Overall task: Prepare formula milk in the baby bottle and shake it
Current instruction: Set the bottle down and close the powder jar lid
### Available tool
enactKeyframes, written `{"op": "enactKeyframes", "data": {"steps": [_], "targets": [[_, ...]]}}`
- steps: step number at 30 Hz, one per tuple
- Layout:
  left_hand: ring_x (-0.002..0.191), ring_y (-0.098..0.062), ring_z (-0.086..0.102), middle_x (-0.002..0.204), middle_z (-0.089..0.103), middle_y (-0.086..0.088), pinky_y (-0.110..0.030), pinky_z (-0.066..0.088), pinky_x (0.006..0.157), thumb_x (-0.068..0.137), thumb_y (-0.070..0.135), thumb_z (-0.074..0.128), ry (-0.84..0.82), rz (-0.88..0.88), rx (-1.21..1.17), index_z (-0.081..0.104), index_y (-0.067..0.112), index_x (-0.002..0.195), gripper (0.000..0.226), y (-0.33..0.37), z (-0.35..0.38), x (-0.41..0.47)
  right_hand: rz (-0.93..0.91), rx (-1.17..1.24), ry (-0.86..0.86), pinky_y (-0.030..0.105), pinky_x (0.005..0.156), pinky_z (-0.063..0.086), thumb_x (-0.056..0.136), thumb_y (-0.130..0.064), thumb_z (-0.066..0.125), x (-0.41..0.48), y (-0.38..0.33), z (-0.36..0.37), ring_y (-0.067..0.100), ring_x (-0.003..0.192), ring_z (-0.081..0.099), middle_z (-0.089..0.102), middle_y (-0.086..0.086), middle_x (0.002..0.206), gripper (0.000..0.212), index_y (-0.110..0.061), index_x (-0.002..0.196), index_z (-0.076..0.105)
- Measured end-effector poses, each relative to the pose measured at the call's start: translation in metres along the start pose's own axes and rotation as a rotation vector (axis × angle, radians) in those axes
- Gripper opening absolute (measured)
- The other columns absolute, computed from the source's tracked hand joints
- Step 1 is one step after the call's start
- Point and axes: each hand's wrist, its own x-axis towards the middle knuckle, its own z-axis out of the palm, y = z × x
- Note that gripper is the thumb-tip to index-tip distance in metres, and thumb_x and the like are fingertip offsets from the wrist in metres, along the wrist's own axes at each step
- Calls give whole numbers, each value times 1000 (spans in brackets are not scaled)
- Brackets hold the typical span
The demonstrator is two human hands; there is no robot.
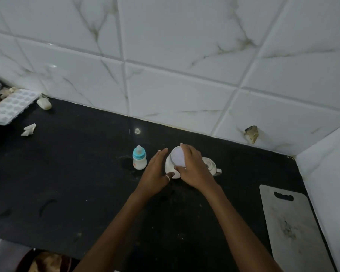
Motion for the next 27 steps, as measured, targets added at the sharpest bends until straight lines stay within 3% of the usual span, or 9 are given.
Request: {"op": "enactKeyframes", "data": {"steps": [9, 16, 21, 27], "targets": [[153, -13, 17, 165, 27, 2, -26, 21, 116, 77, 20, 83, -162, -142, -119, 19, 26, 159, 104, -39, 15, 36, 64, -167, -283, 40, 119, 30, 92, -16, 72, 42, 4, -5, 26, 151, 25, 23, 4, 165, 86, -28, 160, 21], [151, -16, 25, 162, 31, -1, -38, 28, 122, 76, 15, 84, -240, -157, -181, 25, 21, 158, 101, -43, 15, 43, 24, -217, -425, 33, 112, 36, 90, -11, 70, 59, 1, -16, 23, 144, 37, 26, 2, 161, 82, -30, 158, 28], [140, -14, 42, 153, 45, 1, -42, 38, 116, 75, 17, 87, -256, -177, -243, 36, 23, 152, 92, -37, 15, 45, 29, -233, -465, 31, 109, 37, 92, -10, 68, 64, -5, -17, 24, 143, 37, 24, 3, 162, 77, -30, 157, 33], [139, -11, 43, 151, 47, 4, -42, 39, 116, 72, 23, 89, -262, -196, -261, 38, 25, 151, 95, -37, 17, 48, 32, -242, -455, 35, 109, 41, 92, -10, 68, 62, -10, -18, 25, 139, 41, 28, 4, 159, 74, -29, 156, 35]]}}
